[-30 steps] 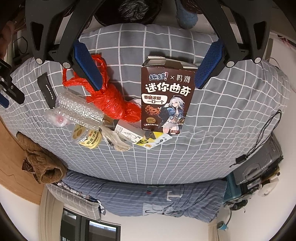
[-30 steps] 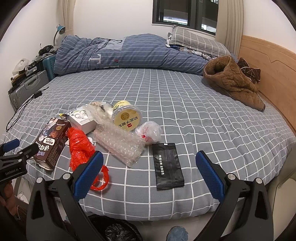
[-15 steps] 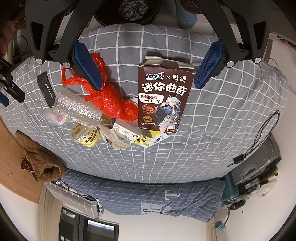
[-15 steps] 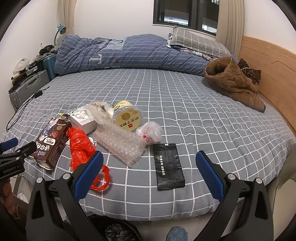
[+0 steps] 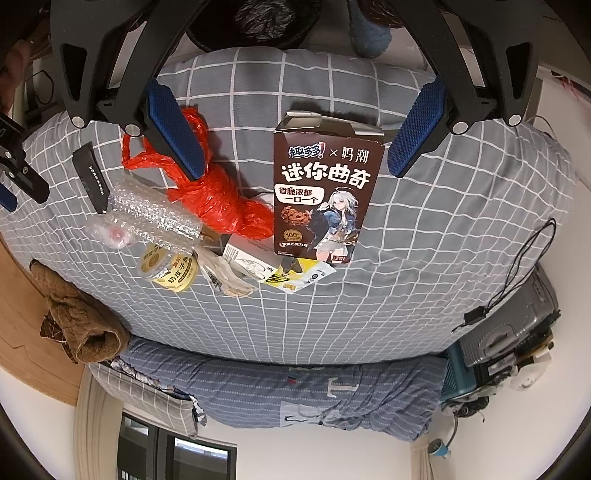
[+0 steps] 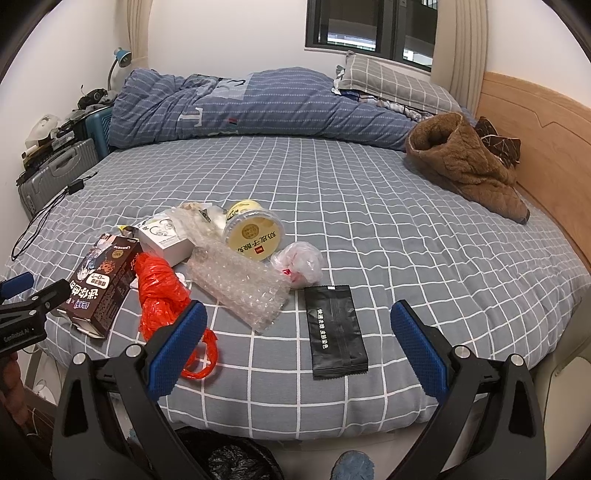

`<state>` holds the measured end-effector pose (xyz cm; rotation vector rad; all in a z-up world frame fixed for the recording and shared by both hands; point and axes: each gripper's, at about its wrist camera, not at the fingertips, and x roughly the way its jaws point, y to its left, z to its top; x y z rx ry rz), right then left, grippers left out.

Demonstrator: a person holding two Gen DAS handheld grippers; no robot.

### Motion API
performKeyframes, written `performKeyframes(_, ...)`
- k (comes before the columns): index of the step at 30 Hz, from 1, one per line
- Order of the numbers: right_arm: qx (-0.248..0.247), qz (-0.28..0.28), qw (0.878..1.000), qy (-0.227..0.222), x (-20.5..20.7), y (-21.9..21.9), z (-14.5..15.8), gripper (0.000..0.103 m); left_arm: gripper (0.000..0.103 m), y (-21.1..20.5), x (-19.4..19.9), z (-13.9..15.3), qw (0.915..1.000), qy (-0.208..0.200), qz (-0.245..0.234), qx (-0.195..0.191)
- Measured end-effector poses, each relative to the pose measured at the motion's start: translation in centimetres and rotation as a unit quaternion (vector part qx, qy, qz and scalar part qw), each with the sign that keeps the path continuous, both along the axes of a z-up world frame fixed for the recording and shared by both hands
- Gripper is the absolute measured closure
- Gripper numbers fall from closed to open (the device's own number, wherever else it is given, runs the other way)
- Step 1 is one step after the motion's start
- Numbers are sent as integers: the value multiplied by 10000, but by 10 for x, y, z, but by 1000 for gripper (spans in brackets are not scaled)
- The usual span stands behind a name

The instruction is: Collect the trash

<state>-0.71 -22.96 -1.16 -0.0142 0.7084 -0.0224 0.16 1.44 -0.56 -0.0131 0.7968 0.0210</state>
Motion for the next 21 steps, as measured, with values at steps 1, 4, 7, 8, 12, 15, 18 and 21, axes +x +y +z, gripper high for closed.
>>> performKeyframes(1, 1, 2, 10000, 2, 0, 0, 0, 8, 6, 0, 0, 0, 10000, -2, -2, 1)
performKeyframes(4, -5, 5, 10000, -2, 0, 0, 0, 8, 6, 0, 0, 0, 10000, -1, -1, 3)
performKeyframes(7, -2, 2, 10000, -5, 0, 0, 0, 8, 6, 0, 0, 0, 10000, 2, 2, 7)
performKeyframes(8, -2, 0, 10000, -1, 0, 0, 0, 8, 6, 0, 0, 0, 10000, 4, 0, 5)
performKeyframes(12, -3, 1, 10000, -2, 0, 0, 0, 7, 6, 1, 0, 1, 10000, 5, -1, 10)
performKeyframes(15, -9, 3, 10000, 4, 0, 1, -1, 8, 6, 1, 0, 0, 10000, 8, -3, 16)
performKeyframes(18, -78, 1, 10000, 54, 4, -3, -3, 7, 6, 3, 3, -2, 10000, 46, -3, 69)
performKeyframes(21, -151, -39, 9998, 122, 11, -9, -7, 7, 6, 9, 11, -11, 9998, 156, 49, 125)
